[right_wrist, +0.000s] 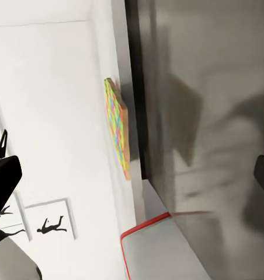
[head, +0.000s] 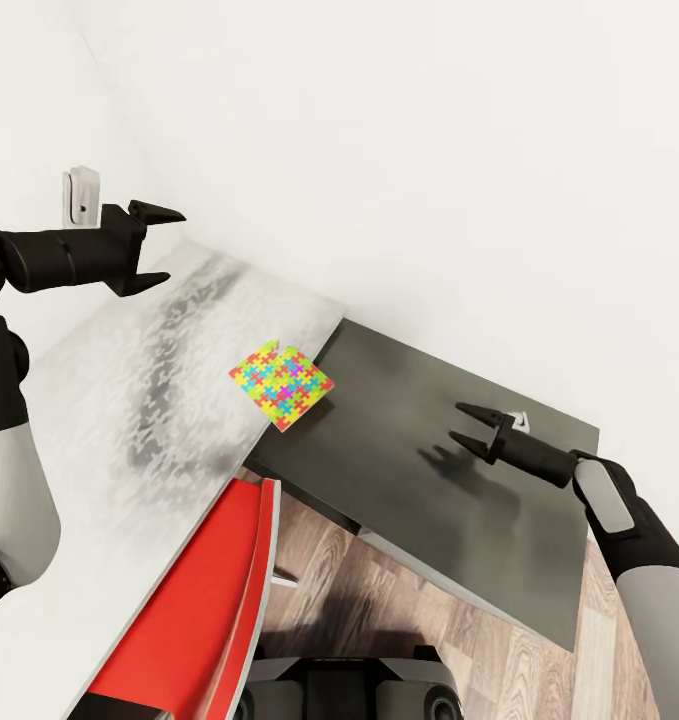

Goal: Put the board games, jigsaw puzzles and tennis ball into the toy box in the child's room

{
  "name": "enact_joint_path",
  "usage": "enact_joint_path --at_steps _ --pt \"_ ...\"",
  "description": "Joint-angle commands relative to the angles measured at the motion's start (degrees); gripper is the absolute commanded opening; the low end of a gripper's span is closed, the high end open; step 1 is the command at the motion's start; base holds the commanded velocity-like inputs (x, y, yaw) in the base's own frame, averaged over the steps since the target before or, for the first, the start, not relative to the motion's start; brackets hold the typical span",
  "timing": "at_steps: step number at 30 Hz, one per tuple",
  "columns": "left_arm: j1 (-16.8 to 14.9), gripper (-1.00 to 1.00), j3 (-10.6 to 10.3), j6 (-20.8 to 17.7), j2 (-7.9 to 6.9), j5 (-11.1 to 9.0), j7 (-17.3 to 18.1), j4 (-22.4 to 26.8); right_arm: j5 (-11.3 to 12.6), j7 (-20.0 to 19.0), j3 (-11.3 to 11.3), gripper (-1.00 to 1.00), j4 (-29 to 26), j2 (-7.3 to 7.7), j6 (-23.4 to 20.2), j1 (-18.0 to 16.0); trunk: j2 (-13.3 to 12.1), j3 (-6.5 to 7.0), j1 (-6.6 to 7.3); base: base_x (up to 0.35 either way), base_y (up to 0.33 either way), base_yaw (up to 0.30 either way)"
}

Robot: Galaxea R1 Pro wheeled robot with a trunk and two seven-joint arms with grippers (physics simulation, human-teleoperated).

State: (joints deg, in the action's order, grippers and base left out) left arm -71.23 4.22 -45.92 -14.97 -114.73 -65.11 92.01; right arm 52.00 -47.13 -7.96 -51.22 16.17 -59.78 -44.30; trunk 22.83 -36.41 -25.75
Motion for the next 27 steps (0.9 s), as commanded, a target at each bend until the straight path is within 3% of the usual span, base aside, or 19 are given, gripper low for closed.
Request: enact_joint_path --at_steps 1,27 --pt "-0.1 1.0 0.1 -0.3 0.01 -0.4 -0.5 0.0 -0.3 -0.3 -0.1 1.0 0.1 -0.02 -0.2 0.0 0.1 -0.07 -0.03 0.0 0.0 0.0" --pt "-0.1 1.0 0.1 -0.3 0.12 -0.4 -0.5 0.0 -0.4 -0.2 0.7 1.0 1.8 -0.62 1.4 0.1 0.1 -0.07 -0.03 0.0 0.0 0.017"
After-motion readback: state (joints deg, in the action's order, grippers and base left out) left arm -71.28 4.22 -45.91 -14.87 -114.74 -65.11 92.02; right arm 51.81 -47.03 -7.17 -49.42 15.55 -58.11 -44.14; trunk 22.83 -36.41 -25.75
